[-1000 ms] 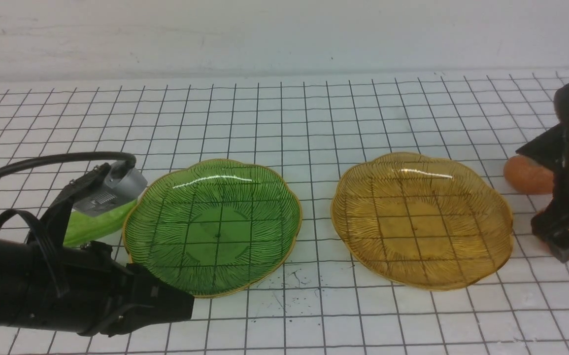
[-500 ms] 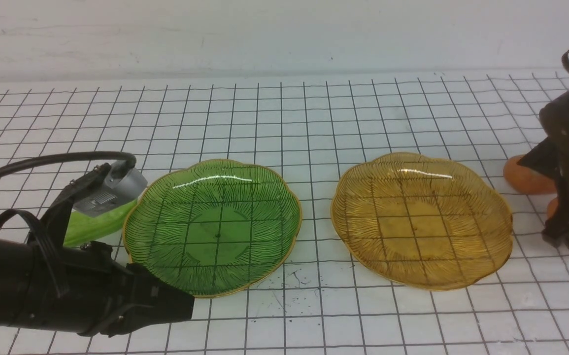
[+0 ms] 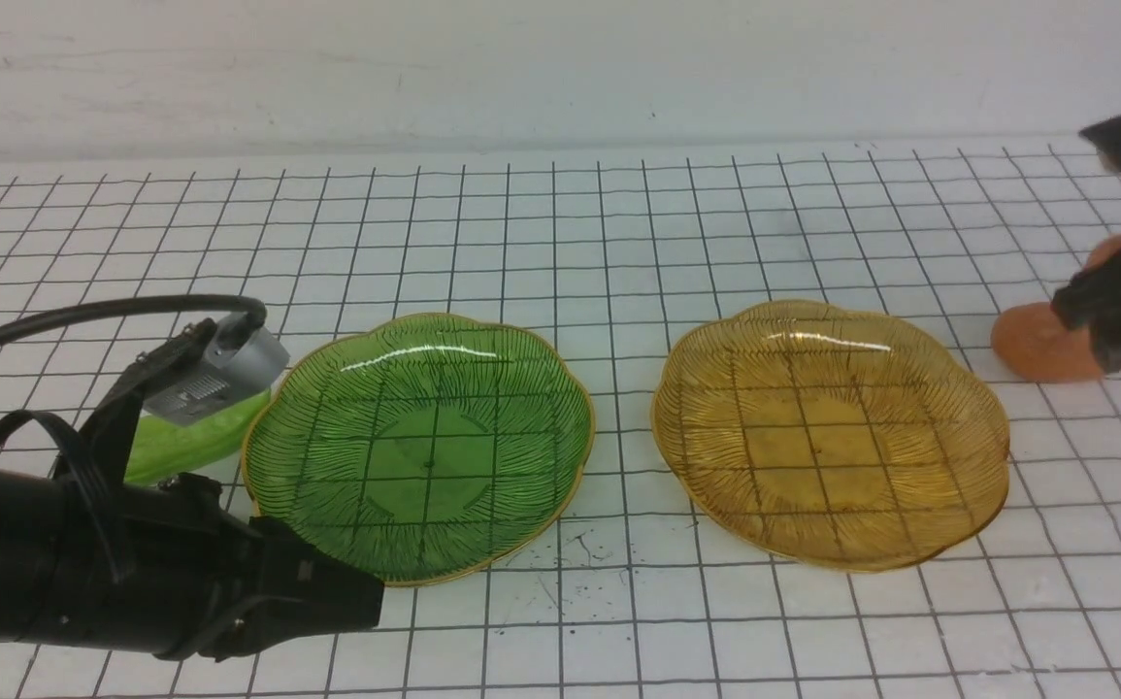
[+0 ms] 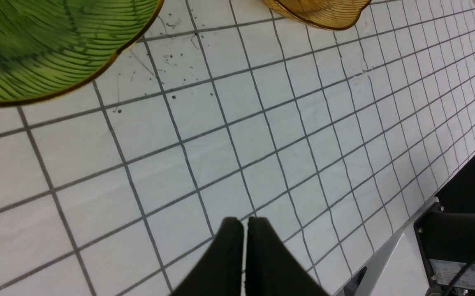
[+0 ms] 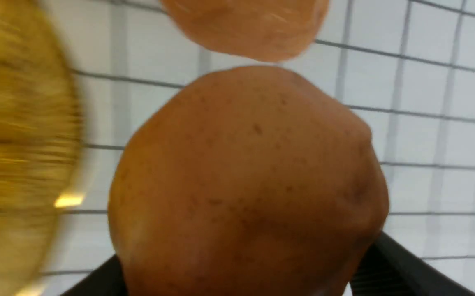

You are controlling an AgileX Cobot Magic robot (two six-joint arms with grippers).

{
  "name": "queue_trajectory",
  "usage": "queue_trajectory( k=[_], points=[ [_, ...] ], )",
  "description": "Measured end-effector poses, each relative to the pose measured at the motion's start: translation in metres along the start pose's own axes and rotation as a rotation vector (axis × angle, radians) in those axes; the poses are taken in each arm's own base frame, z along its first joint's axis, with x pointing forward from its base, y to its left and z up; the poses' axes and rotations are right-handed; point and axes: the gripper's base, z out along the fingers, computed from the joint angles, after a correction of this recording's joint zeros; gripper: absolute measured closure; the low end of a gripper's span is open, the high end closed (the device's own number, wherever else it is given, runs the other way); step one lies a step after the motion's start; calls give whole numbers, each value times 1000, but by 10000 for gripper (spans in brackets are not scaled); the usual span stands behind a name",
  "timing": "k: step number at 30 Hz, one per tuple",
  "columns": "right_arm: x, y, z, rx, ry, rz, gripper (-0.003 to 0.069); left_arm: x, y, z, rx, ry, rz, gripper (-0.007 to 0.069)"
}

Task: Put different types of vegetables on the plate.
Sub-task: 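Put the potato onto the plate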

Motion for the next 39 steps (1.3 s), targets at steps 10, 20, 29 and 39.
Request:
queue_trajectory(
  k=[10, 20, 29, 39],
  points=[
    [-15, 97, 24, -375, -3, 26, 143, -2, -3, 0, 38, -24, -29, 631],
    [-18, 119, 59, -349, 50, -18, 43, -1, -5, 0, 55, -11, -33, 631],
    [-32, 108, 34, -274, 53, -53, -31, -1, -5, 0, 57, -9, -33, 631],
    [-54, 25, 23, -161, -41, 188, 449, -1, -5, 0, 58, -8, -33, 631]
  ],
)
